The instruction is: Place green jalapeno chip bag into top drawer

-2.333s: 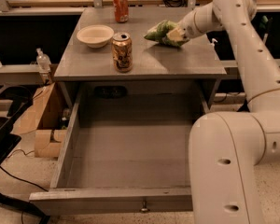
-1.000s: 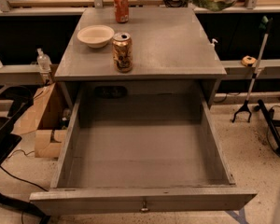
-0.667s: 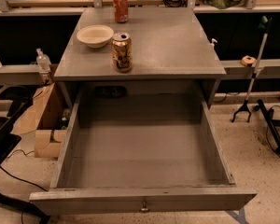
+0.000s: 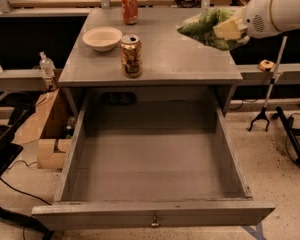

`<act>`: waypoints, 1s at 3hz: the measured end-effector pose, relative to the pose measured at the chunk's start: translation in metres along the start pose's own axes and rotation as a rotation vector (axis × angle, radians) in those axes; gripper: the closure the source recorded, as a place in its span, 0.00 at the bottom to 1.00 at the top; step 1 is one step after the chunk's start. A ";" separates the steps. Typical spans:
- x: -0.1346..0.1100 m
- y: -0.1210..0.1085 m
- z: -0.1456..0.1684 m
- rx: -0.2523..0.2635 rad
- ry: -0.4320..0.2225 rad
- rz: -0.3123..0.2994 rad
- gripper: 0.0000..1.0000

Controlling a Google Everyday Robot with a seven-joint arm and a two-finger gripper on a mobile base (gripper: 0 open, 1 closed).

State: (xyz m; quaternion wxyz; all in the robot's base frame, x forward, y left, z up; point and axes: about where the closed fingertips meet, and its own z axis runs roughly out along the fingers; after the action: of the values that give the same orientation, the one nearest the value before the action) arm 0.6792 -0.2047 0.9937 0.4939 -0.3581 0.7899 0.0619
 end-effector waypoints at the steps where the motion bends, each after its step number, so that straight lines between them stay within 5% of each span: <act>1: 0.016 0.019 0.011 -0.070 0.003 -0.012 1.00; 3: 0.035 0.036 0.007 -0.074 0.012 0.011 1.00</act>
Offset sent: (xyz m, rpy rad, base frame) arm -0.0073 0.0084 -0.0210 0.0081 0.0301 0.0520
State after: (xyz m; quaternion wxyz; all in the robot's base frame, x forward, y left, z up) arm 0.6527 -0.1924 0.9518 0.4754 -0.3722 0.7919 0.0915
